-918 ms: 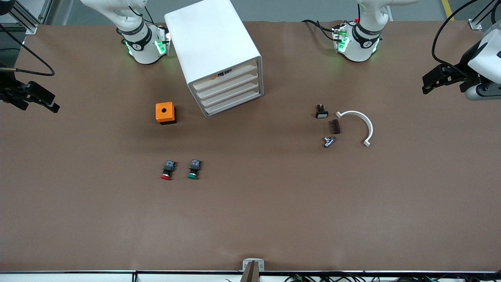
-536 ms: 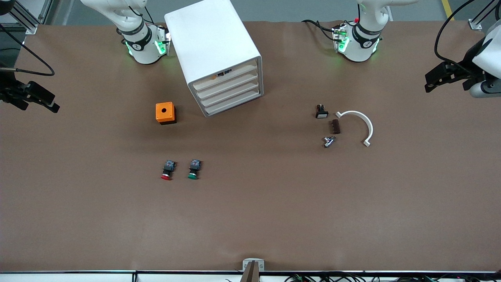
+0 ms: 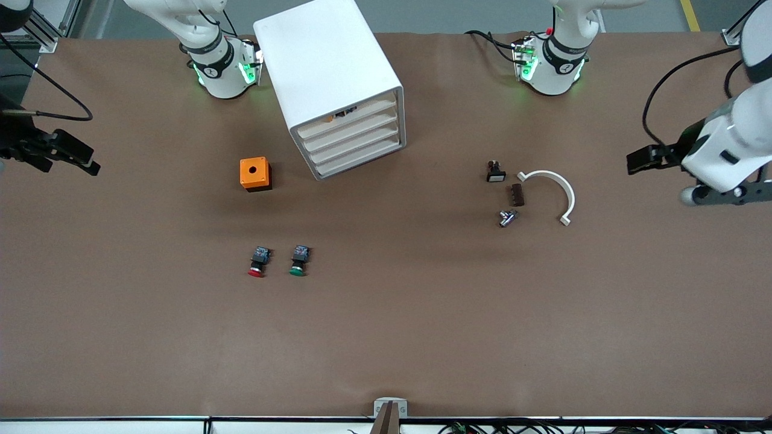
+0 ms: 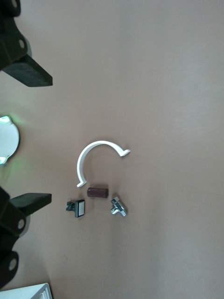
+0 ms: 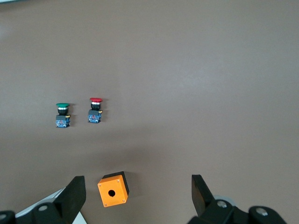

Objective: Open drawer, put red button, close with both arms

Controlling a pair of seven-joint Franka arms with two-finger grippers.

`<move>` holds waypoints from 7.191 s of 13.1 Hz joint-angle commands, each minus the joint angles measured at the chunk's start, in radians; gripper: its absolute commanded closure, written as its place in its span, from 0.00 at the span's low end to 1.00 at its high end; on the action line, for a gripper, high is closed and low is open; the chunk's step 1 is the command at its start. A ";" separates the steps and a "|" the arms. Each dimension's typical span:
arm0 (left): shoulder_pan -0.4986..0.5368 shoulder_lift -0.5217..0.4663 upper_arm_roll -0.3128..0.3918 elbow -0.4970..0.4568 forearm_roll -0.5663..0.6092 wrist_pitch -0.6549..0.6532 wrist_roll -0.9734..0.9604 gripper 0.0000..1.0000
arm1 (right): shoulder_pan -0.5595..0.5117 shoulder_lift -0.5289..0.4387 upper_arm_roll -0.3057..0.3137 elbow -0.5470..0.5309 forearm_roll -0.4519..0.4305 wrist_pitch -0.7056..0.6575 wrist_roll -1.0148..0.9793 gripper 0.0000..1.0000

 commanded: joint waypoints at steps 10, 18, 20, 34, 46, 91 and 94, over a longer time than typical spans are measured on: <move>-0.108 0.185 -0.010 0.044 -0.457 -0.156 -0.882 0.00 | 0.070 0.289 0.006 -0.003 0.065 0.193 0.117 0.00; -0.268 0.389 -0.010 0.076 -0.758 -0.118 -1.689 0.00 | 0.246 0.542 0.006 -0.025 0.066 0.464 0.422 0.00; -0.309 0.438 -0.010 0.075 -0.810 -0.119 -1.810 0.00 | 0.265 0.609 0.006 -0.025 0.066 0.551 0.488 0.00; -0.589 0.673 -0.008 0.075 -0.991 0.177 -2.221 0.12 | 0.319 0.683 0.008 -0.115 0.084 0.645 0.573 0.08; -0.622 0.690 -0.010 0.082 -1.052 0.142 -2.198 0.80 | 0.312 0.672 0.003 -0.068 0.081 0.599 0.504 1.00; -0.414 0.428 0.053 0.204 -0.377 0.224 -0.790 0.01 | 0.632 0.470 0.017 0.154 0.112 0.278 1.485 0.00; -0.490 0.457 0.016 0.196 -0.312 0.283 -0.733 0.00 | 0.495 0.458 0.016 0.185 0.110 0.164 1.210 0.00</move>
